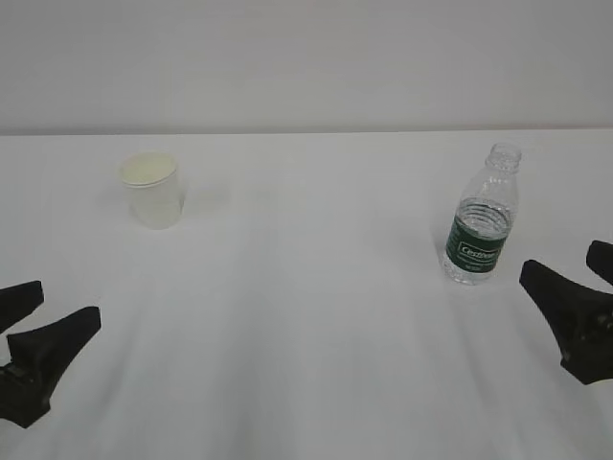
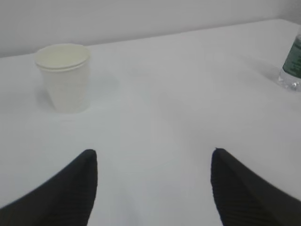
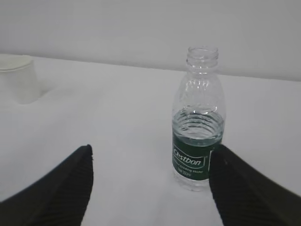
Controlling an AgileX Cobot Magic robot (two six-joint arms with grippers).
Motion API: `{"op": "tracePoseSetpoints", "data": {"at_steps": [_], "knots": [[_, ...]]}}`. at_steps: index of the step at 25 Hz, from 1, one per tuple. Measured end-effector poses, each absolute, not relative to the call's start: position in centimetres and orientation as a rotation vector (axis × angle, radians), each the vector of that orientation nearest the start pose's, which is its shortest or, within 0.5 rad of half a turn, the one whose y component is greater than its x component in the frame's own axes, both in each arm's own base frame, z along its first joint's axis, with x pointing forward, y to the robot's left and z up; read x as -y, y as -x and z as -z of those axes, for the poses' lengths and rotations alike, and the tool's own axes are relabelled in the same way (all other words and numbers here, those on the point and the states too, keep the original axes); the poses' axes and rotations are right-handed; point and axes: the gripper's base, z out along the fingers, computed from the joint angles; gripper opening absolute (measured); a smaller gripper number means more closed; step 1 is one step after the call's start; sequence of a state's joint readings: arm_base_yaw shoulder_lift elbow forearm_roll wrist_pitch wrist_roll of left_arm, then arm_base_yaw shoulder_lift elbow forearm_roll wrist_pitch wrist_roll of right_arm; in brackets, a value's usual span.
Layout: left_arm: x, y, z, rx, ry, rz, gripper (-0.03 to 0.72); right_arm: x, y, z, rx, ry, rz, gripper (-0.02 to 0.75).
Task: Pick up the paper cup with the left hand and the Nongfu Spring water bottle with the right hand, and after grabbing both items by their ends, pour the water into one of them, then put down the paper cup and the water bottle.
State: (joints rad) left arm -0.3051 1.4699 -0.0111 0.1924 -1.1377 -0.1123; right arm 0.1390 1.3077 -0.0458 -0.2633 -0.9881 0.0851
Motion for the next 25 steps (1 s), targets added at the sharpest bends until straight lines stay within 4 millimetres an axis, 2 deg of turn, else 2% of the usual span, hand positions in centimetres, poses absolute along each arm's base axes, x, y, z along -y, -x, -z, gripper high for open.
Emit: {"op": "tracePoseSetpoints", "data": {"at_steps": [3, 7, 12, 21, 25], "knots": [[6.6, -15.7, -13.5, -1.841, -0.391, 0.381, 0.539, -4.4, -16.1, -15.7, -1.73, 0.334, -0.267, 0.574], [6.4, -15.8, -12.1, -1.927, -0.382, 0.351, 0.539, -4.1, -16.2, -13.8, -1.838, 0.303, -0.253, 0.574], [6.2, -16.0, -11.6, -1.953, -0.361, 0.333, 0.539, -4.0, -16.3, -11.9, -1.947, 0.294, -0.248, 0.574], [5.5, -16.7, -11.8, -1.948, -0.256, 0.271, 0.539, -3.9, -17.8, -12.1, -1.919, 0.264, -0.227, 0.574], [5.7, -17.8, -12.1, -1.918, -0.231, 0.263, 0.539, -3.9, -18.4, -12.3, -1.903, 0.247, -0.217, 0.574]]}}
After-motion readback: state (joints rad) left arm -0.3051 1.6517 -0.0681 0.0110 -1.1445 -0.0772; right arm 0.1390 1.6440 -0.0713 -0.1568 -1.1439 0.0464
